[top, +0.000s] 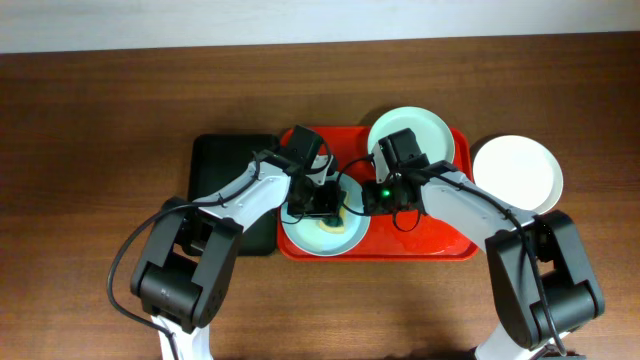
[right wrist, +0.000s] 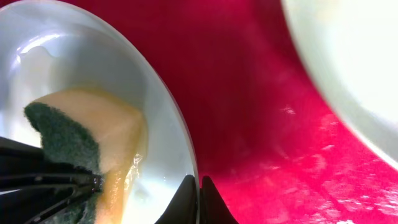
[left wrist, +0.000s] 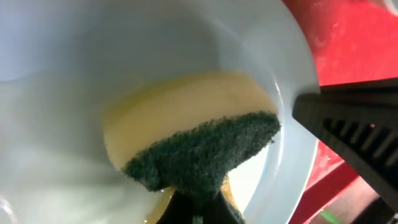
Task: Clean dirty plates on tray and stack at the side
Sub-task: 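Keep scrubbing the plate in circles while right gripper holds its rim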
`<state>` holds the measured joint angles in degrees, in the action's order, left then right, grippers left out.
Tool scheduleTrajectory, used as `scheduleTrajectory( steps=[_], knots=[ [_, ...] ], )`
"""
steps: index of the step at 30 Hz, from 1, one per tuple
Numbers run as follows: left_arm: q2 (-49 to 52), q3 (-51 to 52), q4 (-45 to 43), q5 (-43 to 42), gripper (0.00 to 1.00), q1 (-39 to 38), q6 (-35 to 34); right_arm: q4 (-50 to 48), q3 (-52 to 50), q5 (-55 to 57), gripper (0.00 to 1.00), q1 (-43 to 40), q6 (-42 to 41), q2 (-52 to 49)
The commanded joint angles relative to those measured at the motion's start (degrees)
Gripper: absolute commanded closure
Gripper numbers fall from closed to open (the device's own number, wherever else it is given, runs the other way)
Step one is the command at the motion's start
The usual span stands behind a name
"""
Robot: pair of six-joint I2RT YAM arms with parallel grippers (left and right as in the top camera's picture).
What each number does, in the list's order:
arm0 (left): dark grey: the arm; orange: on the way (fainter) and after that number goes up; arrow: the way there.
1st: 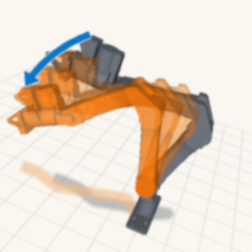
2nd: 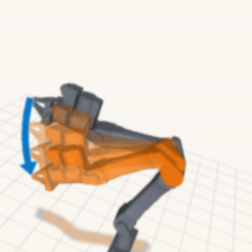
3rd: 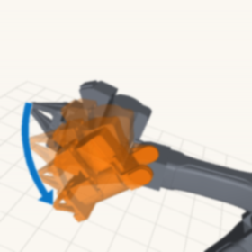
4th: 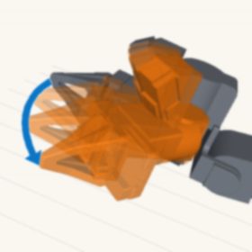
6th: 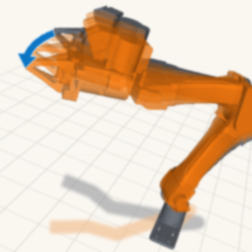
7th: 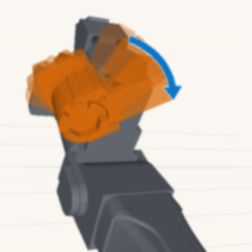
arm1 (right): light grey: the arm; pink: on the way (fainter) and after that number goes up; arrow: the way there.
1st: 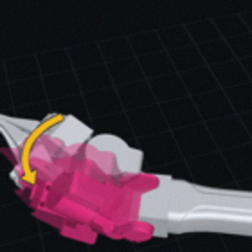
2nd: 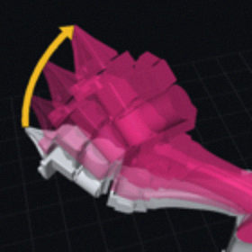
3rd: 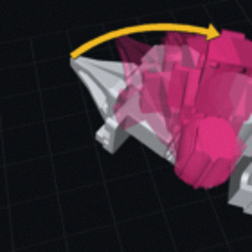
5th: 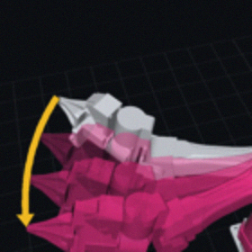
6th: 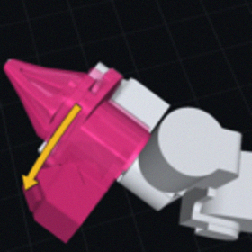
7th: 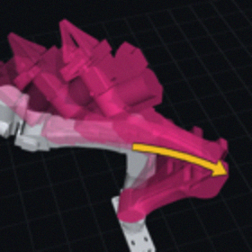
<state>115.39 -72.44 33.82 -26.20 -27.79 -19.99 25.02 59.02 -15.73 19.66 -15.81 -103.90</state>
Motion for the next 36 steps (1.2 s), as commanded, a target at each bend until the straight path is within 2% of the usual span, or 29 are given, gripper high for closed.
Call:
scheduleTrajectory(
  steps=[1,9,13,19,26,30,36],
  knots=[
    [1.9,1.3,4.0,10.2,1.00,2.0,-0.3,-0.4,-0.1,-0.4,0.96,0.2,0.4,-0.9],
    [1.8,-0.4,8.5,10.8,1.00,9.9,0.3,-0.4,-0.1,-0.4,0.96,0.2,0.3,-0.9],
    [1.8,-2.4,10.0,10.7,1.00,11.3,0.3,-0.4,-0.1,-0.4,0.96,0.2,0.4,-0.9],
    [1.8,-2.5,10.0,10.6,1.00,8.0,0.3,-0.4,-0.1,-0.4,0.96,0.2,0.3,-0.9],
    [1.8,-2.5,8.9,9.6,1.00,0.7,-1.0,-0.4,-0.1,-0.4,0.96,0.2,0.4,-0.9],
    [1.8,-2.5,8.7,5.8,1.00,-2.4,-1.0,-0.4,-0.1,-0.4,0.96,0.2,0.4,-0.9],
    [1.8,-2.5,8.4,-1.0,1.00,-2.8,-0.9,-0.4,-0.1,-0.4,0.96,0.2,0.4,-0.9]
  ],
)
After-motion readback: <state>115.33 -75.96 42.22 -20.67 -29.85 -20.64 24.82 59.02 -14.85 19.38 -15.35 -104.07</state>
